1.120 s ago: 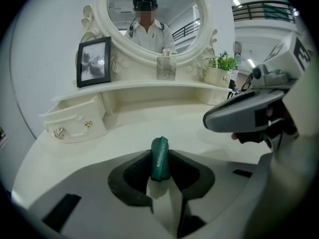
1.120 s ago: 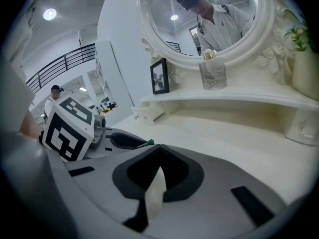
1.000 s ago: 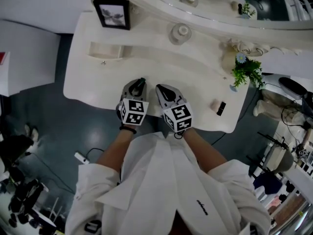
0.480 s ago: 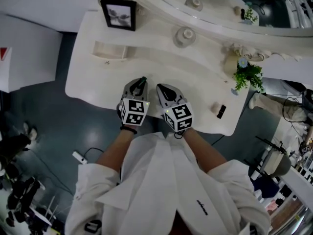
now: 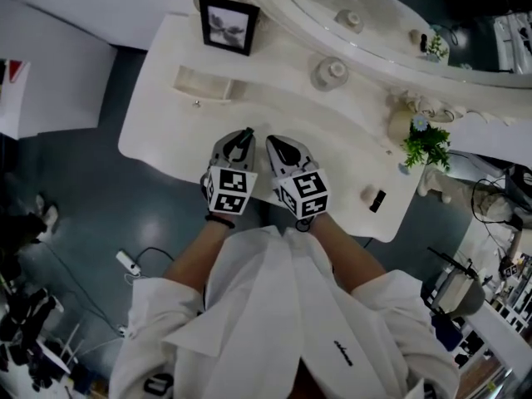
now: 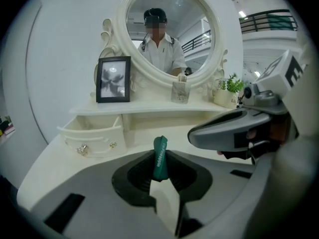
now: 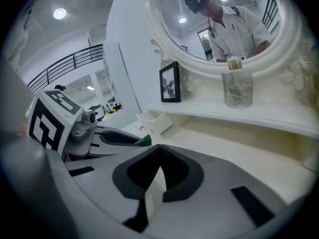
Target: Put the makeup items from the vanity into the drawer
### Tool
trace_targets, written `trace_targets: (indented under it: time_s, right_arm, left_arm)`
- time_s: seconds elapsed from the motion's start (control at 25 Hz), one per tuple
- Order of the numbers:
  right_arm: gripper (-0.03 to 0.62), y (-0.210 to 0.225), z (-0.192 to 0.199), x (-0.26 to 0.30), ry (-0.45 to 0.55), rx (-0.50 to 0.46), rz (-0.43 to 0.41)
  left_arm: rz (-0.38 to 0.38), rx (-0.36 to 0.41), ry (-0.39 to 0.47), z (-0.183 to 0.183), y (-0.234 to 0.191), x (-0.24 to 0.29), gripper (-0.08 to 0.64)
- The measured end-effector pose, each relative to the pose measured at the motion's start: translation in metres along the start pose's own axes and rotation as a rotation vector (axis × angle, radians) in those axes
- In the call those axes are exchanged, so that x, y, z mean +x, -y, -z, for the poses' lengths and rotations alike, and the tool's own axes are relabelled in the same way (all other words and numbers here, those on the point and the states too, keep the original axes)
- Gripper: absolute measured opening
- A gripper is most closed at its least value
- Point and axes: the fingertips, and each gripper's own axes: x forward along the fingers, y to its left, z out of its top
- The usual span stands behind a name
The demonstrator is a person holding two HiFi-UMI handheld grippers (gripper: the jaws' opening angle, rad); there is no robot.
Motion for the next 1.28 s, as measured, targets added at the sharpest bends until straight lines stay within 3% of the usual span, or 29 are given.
trace_targets:
  time_s: [0.72,1.28]
  right_arm:
    - [0.018,-0.03,-0.059,0.06,0.044,-0.087,-0.086]
    - [0.018,-0.032,-0.088,0.095,0.059,-0.131,-0.111]
  left_arm:
    - [-0.14,-0.092,0.118,-0.049,-0.074,-0.021,0.08]
    - [-0.209,-0.12,0.129,-0.064,-0.118,-0.006,0.08]
